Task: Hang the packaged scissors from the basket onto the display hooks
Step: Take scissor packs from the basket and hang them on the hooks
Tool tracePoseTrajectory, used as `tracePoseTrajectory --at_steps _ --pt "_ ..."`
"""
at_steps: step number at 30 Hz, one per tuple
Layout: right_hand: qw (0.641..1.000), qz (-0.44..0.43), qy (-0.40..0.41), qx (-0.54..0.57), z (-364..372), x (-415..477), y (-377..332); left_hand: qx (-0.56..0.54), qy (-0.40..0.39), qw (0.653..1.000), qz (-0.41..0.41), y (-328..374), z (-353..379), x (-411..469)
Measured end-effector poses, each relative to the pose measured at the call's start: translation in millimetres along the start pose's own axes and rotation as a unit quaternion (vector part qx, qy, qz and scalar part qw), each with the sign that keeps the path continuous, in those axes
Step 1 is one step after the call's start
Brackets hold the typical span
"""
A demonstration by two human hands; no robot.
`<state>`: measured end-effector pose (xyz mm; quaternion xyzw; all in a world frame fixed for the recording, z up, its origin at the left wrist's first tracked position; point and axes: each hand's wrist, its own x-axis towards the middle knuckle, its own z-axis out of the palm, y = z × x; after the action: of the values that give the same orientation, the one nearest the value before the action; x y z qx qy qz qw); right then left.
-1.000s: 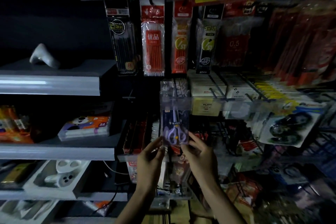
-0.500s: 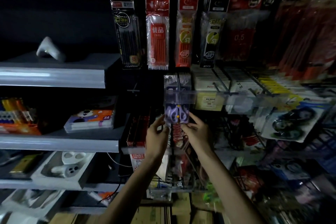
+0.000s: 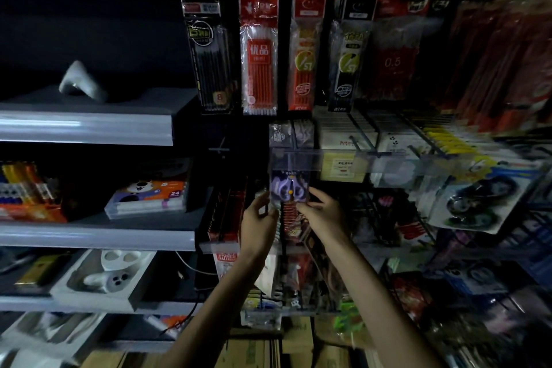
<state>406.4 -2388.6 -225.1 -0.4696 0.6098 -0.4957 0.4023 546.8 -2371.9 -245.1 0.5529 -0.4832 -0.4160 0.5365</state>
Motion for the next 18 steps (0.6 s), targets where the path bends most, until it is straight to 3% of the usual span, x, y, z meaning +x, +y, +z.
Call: tracePoseTrajectory --at_steps 9,18 --pt "1.000 0.008 0.018 0.015 2.5 -1.5 5.3 0.014 -0.006 1.000 0.016 5.3 -6.6 -5.3" --pt "0.981 -0.050 0.167 0.090 -19.4 -46.7 1.3 -0.009 -0.059 0.998 0.028 17.2 -23.1 -73.6"
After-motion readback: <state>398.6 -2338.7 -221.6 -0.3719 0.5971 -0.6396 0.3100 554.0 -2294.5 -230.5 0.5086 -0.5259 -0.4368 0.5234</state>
